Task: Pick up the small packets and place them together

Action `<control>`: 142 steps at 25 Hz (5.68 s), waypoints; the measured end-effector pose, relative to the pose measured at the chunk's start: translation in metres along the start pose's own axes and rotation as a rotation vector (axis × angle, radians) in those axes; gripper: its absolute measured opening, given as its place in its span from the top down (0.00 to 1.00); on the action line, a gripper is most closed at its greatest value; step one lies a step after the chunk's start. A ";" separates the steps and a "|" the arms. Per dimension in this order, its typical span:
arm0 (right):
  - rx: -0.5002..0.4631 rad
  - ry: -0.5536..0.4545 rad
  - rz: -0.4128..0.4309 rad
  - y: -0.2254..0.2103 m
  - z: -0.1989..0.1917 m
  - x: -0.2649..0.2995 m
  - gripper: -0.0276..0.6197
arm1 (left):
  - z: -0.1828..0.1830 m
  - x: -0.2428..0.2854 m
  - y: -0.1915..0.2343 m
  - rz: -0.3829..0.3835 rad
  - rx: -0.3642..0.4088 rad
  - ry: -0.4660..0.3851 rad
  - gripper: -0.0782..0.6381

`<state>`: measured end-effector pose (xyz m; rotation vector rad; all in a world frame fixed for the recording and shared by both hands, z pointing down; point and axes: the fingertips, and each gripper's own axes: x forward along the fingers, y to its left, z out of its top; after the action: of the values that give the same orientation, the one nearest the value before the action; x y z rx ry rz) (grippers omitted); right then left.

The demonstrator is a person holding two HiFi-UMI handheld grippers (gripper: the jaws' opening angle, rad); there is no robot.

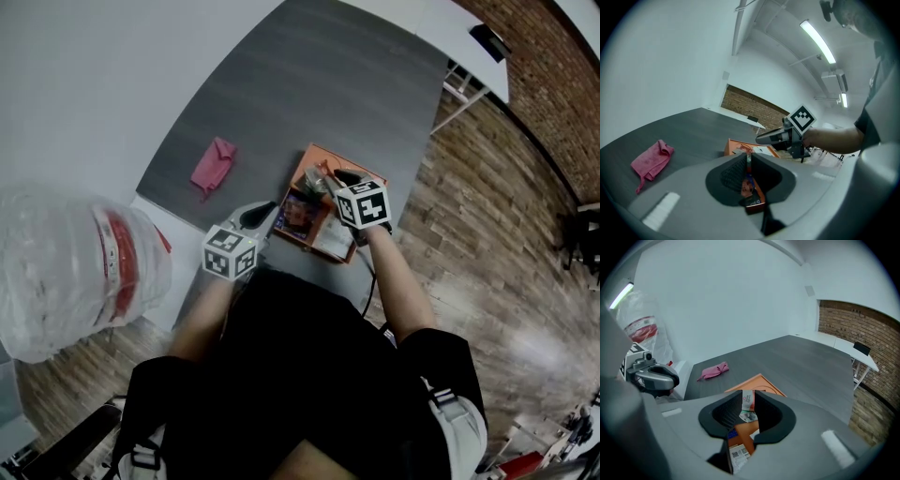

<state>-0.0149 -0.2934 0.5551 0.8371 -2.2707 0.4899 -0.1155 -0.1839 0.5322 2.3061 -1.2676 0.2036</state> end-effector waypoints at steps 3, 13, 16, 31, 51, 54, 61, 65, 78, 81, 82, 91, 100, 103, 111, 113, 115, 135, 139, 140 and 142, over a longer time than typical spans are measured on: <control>0.015 -0.024 0.015 0.009 -0.001 -0.011 0.83 | 0.000 0.003 -0.004 -0.016 0.003 0.001 0.85; 0.007 -0.022 0.049 0.050 -0.040 -0.036 0.90 | -0.019 0.024 -0.017 -0.058 0.030 0.090 0.85; 0.022 0.026 0.075 0.060 -0.060 -0.028 0.90 | -0.023 0.026 -0.020 -0.068 0.026 0.102 0.85; 0.333 0.136 0.134 0.072 -0.101 0.024 0.79 | -0.044 0.014 -0.016 -0.053 -0.038 0.078 0.86; 0.533 0.216 0.137 0.070 -0.128 0.046 0.65 | -0.065 0.011 0.021 0.015 -0.067 0.116 0.86; 0.590 0.203 0.161 0.070 -0.130 0.046 0.66 | -0.069 0.013 0.020 0.008 -0.070 0.130 0.86; 0.731 0.181 0.230 0.070 -0.127 0.045 0.66 | -0.073 0.016 0.023 -0.003 -0.083 0.147 0.86; 0.738 0.185 0.220 0.071 -0.127 0.046 0.66 | -0.075 0.016 0.024 -0.013 -0.089 0.160 0.86; 0.817 0.157 0.432 0.088 -0.116 0.032 0.77 | -0.074 0.016 0.023 -0.027 -0.104 0.159 0.86; 0.889 0.172 0.481 0.086 -0.118 0.033 0.78 | -0.074 0.016 0.022 -0.029 -0.109 0.160 0.86; 0.920 0.186 0.493 0.085 -0.120 0.035 0.78 | -0.074 0.015 0.022 -0.029 -0.110 0.160 0.86; 0.942 0.305 0.433 0.076 -0.145 0.044 0.84 | -0.073 0.011 0.025 -0.017 -0.119 0.154 0.86; 0.927 0.205 0.519 0.085 -0.122 0.042 0.85 | -0.075 0.007 0.024 -0.013 -0.125 0.150 0.86; 0.979 0.209 0.514 0.079 -0.127 0.042 0.86 | -0.076 0.006 0.024 -0.015 -0.126 0.151 0.86; 0.857 0.347 0.428 0.081 -0.148 0.050 0.93 | -0.074 0.007 0.020 -0.023 -0.119 0.152 0.86; 0.854 0.329 0.443 0.084 -0.144 0.051 0.94 | -0.074 0.007 0.020 -0.023 -0.120 0.151 0.86; 0.833 0.303 0.467 0.087 -0.138 0.049 0.94 | -0.075 0.006 0.021 -0.021 -0.120 0.151 0.86; 0.826 0.059 0.515 0.077 -0.093 -0.012 0.95 | -0.070 0.013 0.013 -0.042 -0.098 0.137 0.86; 0.812 0.025 0.548 0.083 -0.083 -0.025 0.95 | -0.066 0.014 0.011 -0.042 -0.092 0.132 0.86; 0.808 0.016 0.554 0.083 -0.080 -0.027 0.95 | -0.066 0.014 0.011 -0.042 -0.091 0.131 0.86; 0.808 0.002 0.560 0.082 -0.076 -0.032 0.95 | -0.064 0.015 0.011 -0.041 -0.089 0.127 0.86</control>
<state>-0.0182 -0.1792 0.5777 0.5167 -2.2789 1.7291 -0.1094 -0.1682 0.5964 2.2049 -1.1425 0.2696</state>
